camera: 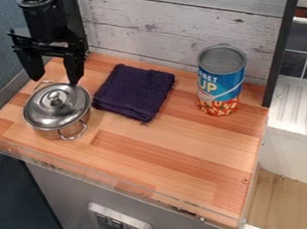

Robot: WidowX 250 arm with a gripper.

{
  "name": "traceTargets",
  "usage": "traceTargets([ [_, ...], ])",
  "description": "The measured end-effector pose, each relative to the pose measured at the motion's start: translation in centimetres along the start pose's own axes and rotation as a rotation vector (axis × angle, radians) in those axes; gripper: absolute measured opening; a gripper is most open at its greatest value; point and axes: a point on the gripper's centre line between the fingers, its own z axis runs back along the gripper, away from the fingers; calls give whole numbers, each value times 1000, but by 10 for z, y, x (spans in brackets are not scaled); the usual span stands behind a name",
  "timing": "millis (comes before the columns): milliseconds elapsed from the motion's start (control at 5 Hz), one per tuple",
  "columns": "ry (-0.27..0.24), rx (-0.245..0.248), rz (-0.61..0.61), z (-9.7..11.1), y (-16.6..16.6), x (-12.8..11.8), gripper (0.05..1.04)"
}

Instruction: Move the can to the bottom right side of the table

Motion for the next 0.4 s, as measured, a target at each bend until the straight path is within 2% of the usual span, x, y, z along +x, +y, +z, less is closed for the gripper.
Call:
traceTargets([
  [200,29,-12,3,-9,-3,-2,1001],
  [400,10,-25,-68,-5,-31,8,1001],
])
